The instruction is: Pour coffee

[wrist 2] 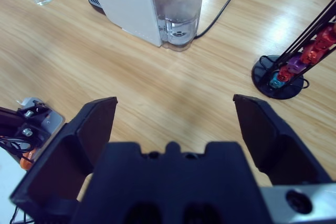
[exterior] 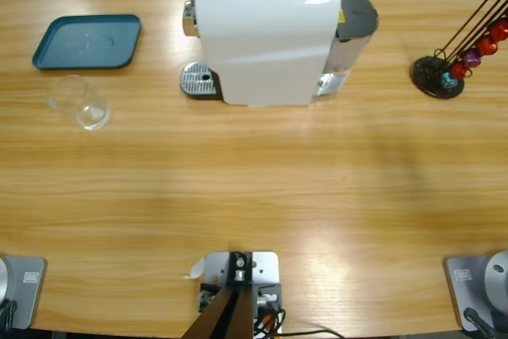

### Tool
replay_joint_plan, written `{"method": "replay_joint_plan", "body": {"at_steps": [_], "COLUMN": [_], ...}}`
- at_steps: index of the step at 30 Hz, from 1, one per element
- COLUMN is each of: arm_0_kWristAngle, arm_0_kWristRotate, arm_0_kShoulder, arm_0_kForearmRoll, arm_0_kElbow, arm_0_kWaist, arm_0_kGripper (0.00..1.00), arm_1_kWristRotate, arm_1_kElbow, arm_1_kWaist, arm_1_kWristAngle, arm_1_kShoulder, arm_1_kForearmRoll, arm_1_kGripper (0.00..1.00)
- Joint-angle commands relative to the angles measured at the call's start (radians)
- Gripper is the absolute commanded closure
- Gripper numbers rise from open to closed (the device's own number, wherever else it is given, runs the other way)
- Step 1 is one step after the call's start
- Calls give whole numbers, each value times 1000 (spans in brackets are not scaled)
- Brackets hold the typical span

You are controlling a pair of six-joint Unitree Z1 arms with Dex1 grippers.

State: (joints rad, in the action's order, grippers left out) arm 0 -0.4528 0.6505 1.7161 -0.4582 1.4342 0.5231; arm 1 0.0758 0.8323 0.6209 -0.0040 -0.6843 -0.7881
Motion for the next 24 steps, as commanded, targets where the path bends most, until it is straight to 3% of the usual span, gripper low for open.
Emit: {"method": "replay_joint_plan", "body": {"at_steps": [1,4,8,11,14,17,19,24], "arm_0_kWristAngle": [-5,-10,-4,-2,-1,-2,-1,-1], "arm_0_kWristRotate": [-6,-6,-5,-5,-6,-5,-6,-6], "arm_0_kShoulder": [113,115,113,99,78,65,58,36], "arm_0_kForearmRoll": [15,15,16,15,15,14,15,13], "arm_0_kElbow": [15,14,13,12,4,-4,-8,-23], "arm_0_kWaist": [9,11,10,12,12,12,11,9], "arm_0_kGripper": [310,385,407,566,643,656,797,817], "arm_1_kWristRotate": [-5,-5,-5,-5,-5,-5,-5,-5], "arm_1_kElbow": [-27,-27,-27,-26,-27,-26,-25,-27], "arm_1_kWaist": [-13,-13,-13,-13,-13,-13,-13,-13], "arm_1_kWristAngle": [4,4,5,6,6,6,6,6], "arm_1_kShoulder": [-36,-40,-40,-38,-39,-38,-38,-37], "arm_1_kForearmRoll": [6,6,6,5,6,4,4,4], "arm_1_kGripper": [0,0,0,0,0,0,0,0]}}
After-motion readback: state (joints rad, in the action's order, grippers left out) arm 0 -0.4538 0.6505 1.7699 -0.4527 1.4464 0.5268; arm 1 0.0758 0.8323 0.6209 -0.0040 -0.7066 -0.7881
